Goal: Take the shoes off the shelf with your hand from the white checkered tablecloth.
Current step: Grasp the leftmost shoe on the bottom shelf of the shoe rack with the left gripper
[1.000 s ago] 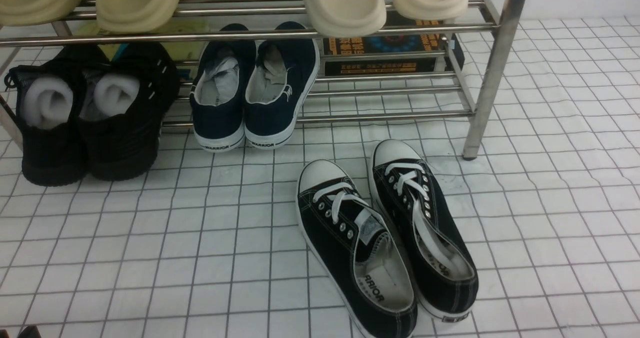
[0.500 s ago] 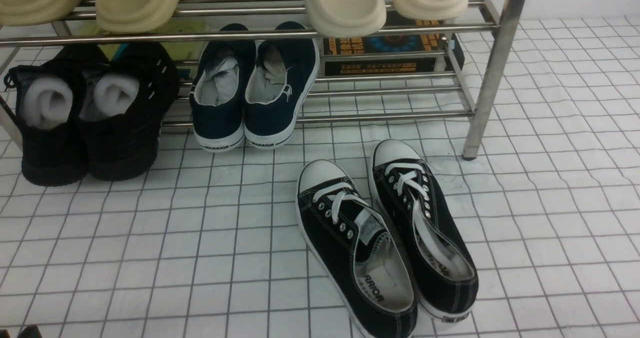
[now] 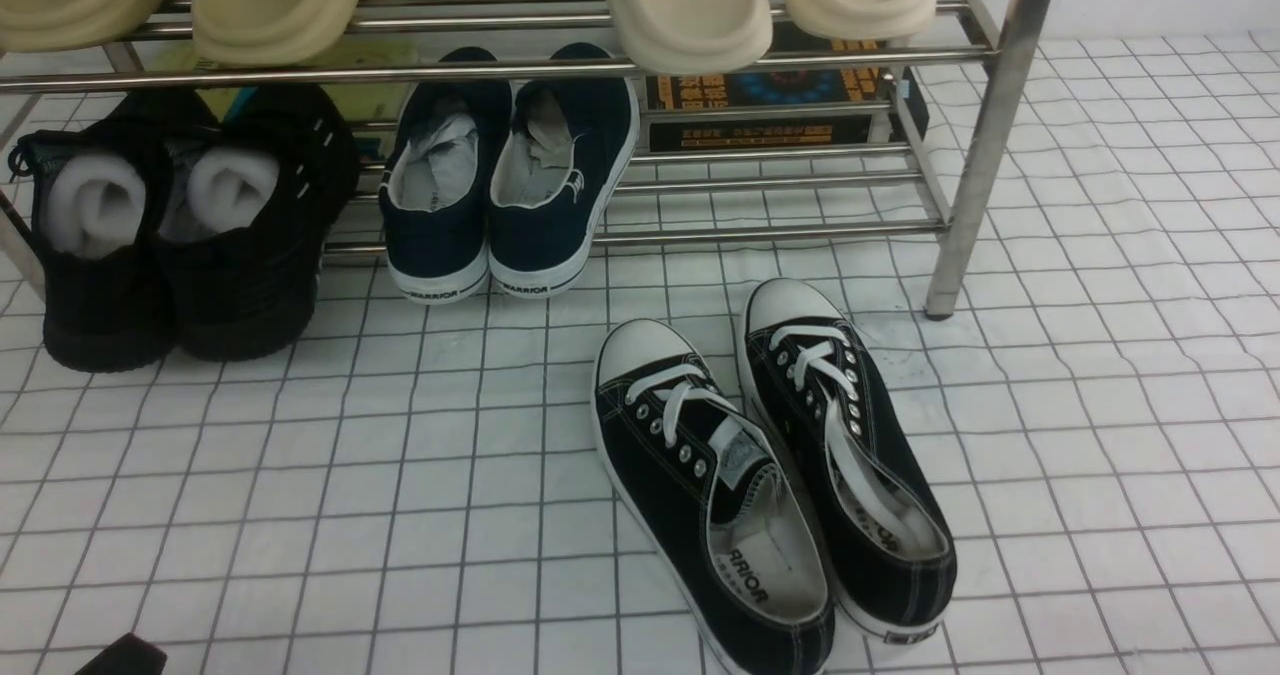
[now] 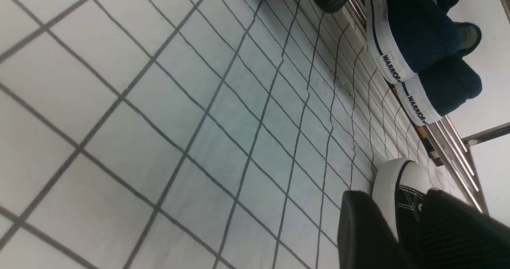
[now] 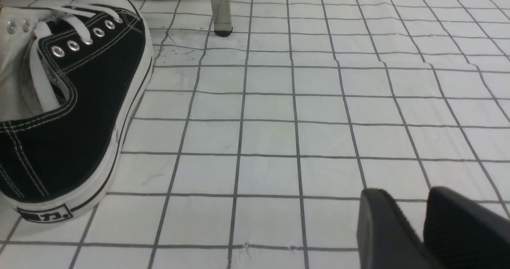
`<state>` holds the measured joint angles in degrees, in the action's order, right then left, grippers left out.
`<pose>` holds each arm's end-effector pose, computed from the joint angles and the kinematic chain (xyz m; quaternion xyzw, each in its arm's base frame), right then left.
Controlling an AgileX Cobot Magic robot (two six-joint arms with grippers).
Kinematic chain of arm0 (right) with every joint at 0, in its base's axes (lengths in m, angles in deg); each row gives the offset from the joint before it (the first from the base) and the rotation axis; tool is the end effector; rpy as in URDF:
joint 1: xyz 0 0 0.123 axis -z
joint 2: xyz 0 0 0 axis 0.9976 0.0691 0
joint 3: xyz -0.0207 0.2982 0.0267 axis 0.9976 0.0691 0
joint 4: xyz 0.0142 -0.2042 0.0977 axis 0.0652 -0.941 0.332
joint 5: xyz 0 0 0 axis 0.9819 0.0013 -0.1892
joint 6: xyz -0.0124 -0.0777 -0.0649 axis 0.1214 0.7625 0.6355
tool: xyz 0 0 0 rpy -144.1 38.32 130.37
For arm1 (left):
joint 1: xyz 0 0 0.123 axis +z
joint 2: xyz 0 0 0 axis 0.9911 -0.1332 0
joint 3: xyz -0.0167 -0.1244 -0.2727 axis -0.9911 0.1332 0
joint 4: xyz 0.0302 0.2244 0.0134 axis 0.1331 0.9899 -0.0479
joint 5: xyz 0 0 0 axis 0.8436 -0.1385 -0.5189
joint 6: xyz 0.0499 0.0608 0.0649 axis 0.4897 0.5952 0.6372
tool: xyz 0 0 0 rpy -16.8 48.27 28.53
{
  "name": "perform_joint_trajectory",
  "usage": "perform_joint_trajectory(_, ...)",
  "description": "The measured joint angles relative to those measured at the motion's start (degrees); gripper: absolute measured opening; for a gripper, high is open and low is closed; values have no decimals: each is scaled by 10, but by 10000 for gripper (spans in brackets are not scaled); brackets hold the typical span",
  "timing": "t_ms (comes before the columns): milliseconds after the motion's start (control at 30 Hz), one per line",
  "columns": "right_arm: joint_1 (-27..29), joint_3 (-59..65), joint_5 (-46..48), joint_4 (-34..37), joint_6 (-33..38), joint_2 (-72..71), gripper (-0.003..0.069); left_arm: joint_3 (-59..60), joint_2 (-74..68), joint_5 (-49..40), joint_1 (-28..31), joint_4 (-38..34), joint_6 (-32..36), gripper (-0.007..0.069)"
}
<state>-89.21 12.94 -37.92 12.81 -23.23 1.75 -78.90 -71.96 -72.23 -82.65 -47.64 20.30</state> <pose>0.0220 0.0021 0.1707 -0.0108 0.8062 0.0299 0.5908 0.0225 -0.0104 0.1707 -0.3190 0.7309 -0.3003 0.5233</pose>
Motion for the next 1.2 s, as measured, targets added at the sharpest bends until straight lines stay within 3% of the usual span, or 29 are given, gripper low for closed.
perform_joint_trajectory(133, 0, 0, 0, 0, 0, 0, 192, -26, 0, -29, 0, -7, 2, 181)
perform_joint_trajectory(233, 0, 0, 0, 0, 0, 0, 199, -131, -2, -83, 0, 9, 41, 46)
perform_joint_trajectory(367, 0, 0, 0, 0, 0, 0, 204, -241, -76, -151, 0, 52, 50, 1)
perform_joint_trajectory(533, 0, 0, 0, 0, 0, 0, 211, -351, -287, -307, 0, 100, 59, 1)
perform_joint_trajectory(667, 0, 0, 0, 0, 0, 0, 216, -415, -442, -327, 0, 193, 50, 19)
perform_joint_trajectory(800, 0, 0, 0, 0, -1, 0, 219, -525, -600, -356, 0, 343, -39, 108)
perform_joint_trajectory(933, 0, 0, 0, 0, -2, 0, 223, -639, -710, -431, 0, 428, -63, 208)
perform_joint_trajectory(1033, 0, 0, 0, 0, -2, 0, 223, -734, -781, -478, 0, 443, -39, 235)
perform_joint_trajectory(1200, 0, 0, 0, -1, -2, 0, 229, -840, -855, -492, 38, 420, -24, 211)
